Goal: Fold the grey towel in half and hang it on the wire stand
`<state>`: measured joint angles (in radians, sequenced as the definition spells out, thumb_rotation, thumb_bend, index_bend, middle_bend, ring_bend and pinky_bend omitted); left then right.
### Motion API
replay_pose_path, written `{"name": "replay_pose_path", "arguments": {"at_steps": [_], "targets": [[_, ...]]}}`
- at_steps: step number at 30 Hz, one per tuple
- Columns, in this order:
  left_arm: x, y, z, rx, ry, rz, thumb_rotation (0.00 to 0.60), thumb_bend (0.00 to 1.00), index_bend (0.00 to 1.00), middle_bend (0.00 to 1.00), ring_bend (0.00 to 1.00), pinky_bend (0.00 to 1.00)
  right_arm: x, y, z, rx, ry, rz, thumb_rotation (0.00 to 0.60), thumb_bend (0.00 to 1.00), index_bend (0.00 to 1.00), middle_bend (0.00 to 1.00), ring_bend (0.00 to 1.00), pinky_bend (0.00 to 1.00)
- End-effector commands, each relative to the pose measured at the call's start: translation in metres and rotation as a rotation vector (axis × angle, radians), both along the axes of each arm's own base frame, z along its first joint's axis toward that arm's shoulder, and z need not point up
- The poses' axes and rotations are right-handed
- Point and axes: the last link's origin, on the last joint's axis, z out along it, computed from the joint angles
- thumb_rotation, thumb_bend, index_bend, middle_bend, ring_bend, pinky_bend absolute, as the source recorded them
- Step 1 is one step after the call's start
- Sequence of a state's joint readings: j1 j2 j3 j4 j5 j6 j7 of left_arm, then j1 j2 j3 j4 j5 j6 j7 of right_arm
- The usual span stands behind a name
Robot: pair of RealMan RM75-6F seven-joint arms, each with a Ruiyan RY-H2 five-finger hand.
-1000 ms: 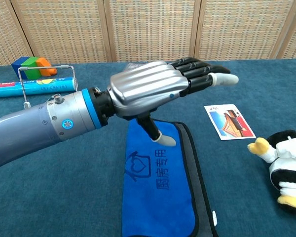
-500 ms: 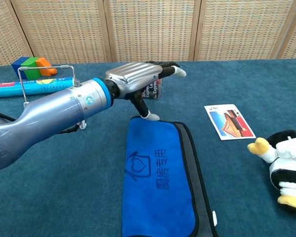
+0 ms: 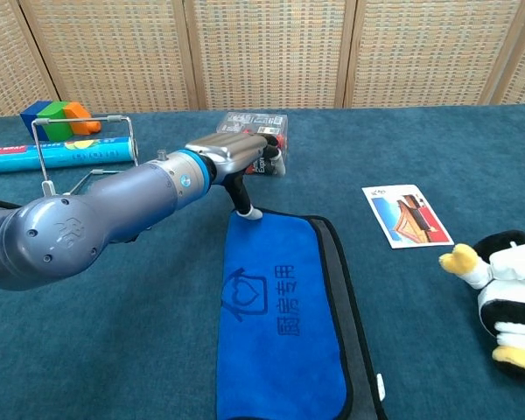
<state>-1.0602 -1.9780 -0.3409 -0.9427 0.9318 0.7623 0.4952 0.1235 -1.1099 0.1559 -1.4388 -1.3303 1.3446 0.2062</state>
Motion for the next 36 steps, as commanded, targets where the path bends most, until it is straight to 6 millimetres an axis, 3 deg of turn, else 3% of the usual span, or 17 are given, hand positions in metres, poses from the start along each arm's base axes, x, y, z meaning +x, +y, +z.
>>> {"name": "replay_pose_path", "arguments": {"at_steps": [1,16,29,36], "targets": [[0.000,-0.001,-0.005,-0.006,0.031,0.061,0.600,0.29,0.25,0.00,0.00,0.00,0.000,0.000,0.000,-0.001,0.000,0.000,0.600,0.00,0.00,0.00,0.00,0.00],[-0.008,-0.007,0.003,-0.028,0.056,0.150,0.600,0.29,0.26,0.00,0.00,0.00,0.001,0.001,0.002,-0.002,-0.007,0.005,0.600,0.00,0.00,0.00,0.00,0.00],[-0.007,-0.011,0.018,-0.064,0.136,0.229,0.600,0.30,0.30,0.00,0.00,0.00,0.001,0.002,0.003,-0.003,-0.012,0.010,0.600,0.00,0.00,0.00,0.00,0.00],[-0.002,-0.010,0.022,-0.055,0.093,0.234,0.600,0.30,0.31,0.00,0.00,0.00,0.002,0.003,0.003,-0.004,-0.014,0.014,0.600,0.00,0.00,0.00,0.00,0.00]]}}
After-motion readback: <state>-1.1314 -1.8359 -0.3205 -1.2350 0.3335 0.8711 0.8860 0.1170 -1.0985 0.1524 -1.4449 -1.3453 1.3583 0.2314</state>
